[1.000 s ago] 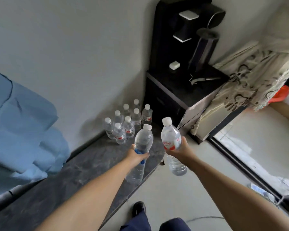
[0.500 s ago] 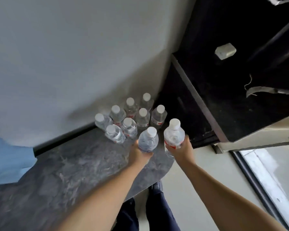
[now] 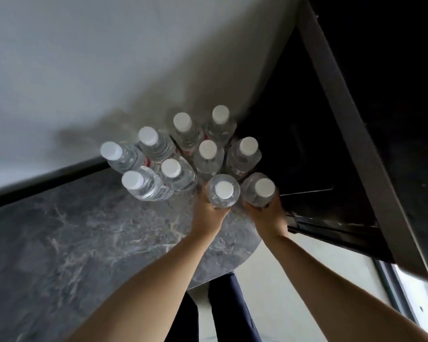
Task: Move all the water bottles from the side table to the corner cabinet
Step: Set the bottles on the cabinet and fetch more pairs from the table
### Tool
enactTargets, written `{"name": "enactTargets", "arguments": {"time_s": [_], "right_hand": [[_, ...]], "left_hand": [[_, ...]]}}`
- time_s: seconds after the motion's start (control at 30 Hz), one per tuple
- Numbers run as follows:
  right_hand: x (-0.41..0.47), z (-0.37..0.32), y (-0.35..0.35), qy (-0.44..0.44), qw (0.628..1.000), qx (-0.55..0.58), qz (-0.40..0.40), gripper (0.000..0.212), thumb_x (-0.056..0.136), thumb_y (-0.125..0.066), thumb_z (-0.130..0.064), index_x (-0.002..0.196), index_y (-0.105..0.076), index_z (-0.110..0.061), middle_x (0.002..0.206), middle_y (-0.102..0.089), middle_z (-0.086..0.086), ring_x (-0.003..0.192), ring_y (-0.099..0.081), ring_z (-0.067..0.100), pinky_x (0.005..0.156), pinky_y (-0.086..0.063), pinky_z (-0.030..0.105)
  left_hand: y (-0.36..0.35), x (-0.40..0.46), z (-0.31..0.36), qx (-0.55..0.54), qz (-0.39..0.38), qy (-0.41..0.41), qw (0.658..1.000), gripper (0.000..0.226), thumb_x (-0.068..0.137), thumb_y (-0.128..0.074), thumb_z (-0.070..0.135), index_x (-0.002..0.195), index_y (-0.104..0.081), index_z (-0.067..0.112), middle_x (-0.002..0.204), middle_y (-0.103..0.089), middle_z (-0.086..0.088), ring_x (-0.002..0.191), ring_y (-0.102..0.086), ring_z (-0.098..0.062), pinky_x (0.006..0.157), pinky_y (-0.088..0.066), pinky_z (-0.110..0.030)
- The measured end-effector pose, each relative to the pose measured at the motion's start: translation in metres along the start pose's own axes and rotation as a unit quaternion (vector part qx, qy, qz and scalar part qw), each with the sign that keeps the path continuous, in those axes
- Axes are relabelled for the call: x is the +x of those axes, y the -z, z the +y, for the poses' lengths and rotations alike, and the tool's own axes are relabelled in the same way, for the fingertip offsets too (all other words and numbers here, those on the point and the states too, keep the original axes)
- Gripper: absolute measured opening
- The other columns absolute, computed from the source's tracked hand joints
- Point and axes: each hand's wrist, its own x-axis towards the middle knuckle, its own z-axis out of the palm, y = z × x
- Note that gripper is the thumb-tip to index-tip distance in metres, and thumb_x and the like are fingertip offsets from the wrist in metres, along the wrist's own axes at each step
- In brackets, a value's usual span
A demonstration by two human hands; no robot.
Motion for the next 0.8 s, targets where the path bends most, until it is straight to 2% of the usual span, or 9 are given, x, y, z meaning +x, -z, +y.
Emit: {"name": "enactTargets", "arguments": {"time_s": [0.1,0.2,0.33,0.4,0.5,0.57,0.63,0.7,0.8], "right_hand": [[0.003,0.004,0.004,-0.014,0.999,-0.037,-0.016,0.07,0.079,-0.076,-0.035,0.138,-0.04,-0.026,0.131,-0.059,-0.004,0.121,-0.055,0.017,0.095,-0.046,0.032],[0.0,-0.004,0.011,-0.016,0.997,-0.079,-0.023,0.07,0.082,-0.073,-0.037,0.14,-0.038,-0.022,0.131,-0.057,-0.003,0.12,-0.054,0.018,0.085,-0.038,0.023],[-0.019,-0.026,0.023,0.004,0.997,-0.07,-0.035,0.077,0.08,-0.075,-0.038,0.142,-0.031,-0.026,0.117,-0.053,-0.008,0.102,-0.052,0.012,0.081,-0.038,0.024],[-0.029,-0.038,0.029,0.016,0.998,-0.051,-0.038,0.08,0.08,-0.077,-0.033,0.144,-0.029,-0.023,0.124,-0.052,-0.006,0.116,-0.052,0.016,0.089,-0.041,0.027],[-0.049,-0.064,0.041,0.026,0.998,-0.054,-0.031,0.092,0.08,-0.077,-0.032,0.151,-0.021,-0.02,0.149,-0.041,0.005,0.135,-0.043,0.022,0.106,-0.039,0.032],[-0.074,-0.09,0.052,0.044,0.997,-0.067,-0.021,0.092,0.08,-0.076,-0.034,0.152,-0.02,-0.023,0.151,-0.04,0.005,0.135,-0.044,0.024,0.104,-0.039,0.032],[-0.093,-0.112,0.06,0.075,0.993,-0.09,-0.01,0.085,0.083,-0.072,-0.032,0.152,-0.022,-0.024,0.151,-0.039,0.005,0.134,-0.044,0.025,0.103,-0.039,0.032],[-0.117,-0.138,0.069,0.112,0.985,-0.129,0.002,0.075,0.087,-0.066,-0.033,0.151,-0.027,-0.023,0.155,-0.033,0.005,0.138,-0.038,0.025,0.107,-0.037,0.035],[-0.151,-0.173,0.077,0.162,0.957,-0.242,0.006,0.062,0.094,-0.056,-0.039,0.149,-0.032,-0.024,0.161,-0.021,0.0,0.147,-0.021,0.024,0.118,-0.024,0.048]], "left_hand": [[0.001,0.002,-0.001,0.005,-0.018,0.025,1.0,0.06,0.068,-0.084,0.004,0.12,-0.058,-0.009,0.109,-0.069,-0.021,0.104,-0.063,-0.026,0.08,-0.034,0.005],[0.008,0.001,0.005,0.012,-0.04,0.052,0.998,0.064,0.071,-0.082,0.006,0.128,-0.053,0.0,0.117,-0.066,-0.015,0.11,-0.06,-0.025,0.076,-0.035,-0.002],[0.029,-0.006,0.025,0.006,-0.093,0.039,0.995,0.076,0.073,-0.079,0.005,0.138,-0.04,0.008,0.129,-0.059,-0.008,0.121,-0.055,-0.021,0.099,-0.041,-0.023],[0.042,-0.013,0.036,0.01,-0.114,0.035,0.993,0.079,0.073,-0.079,0.007,0.14,-0.037,0.01,0.133,-0.056,-0.005,0.124,-0.052,-0.018,0.105,-0.041,-0.03],[0.063,-0.023,0.057,0.043,-0.131,0.005,0.99,0.073,0.075,-0.079,0.01,0.136,-0.04,0.014,0.131,-0.055,-0.002,0.12,-0.052,-0.014,0.096,-0.038,-0.019],[0.084,-0.033,0.08,0.074,-0.156,-0.031,0.984,0.073,0.077,-0.078,0.014,0.139,-0.038,0.011,0.135,-0.053,-0.007,0.125,-0.05,-0.018,0.1,-0.038,-0.022],[0.102,-0.039,0.101,0.127,-0.175,-0.056,0.975,0.08,0.08,-0.076,0.02,0.146,-0.032,0.009,0.141,-0.047,-0.012,0.131,-0.045,-0.025,0.106,-0.038,-0.032],[0.128,-0.046,0.127,0.183,-0.18,-0.091,0.962,0.079,0.084,-0.071,0.028,0.149,-0.028,0.013,0.144,-0.043,-0.011,0.131,-0.044,-0.027,0.103,-0.038,-0.035],[0.169,-0.058,0.162,0.255,-0.172,-0.144,0.941,0.069,0.086,-0.067,0.036,0.144,-0.035,0.017,0.141,-0.048,-0.009,0.125,-0.049,-0.027,0.097,-0.043,-0.038]]}}
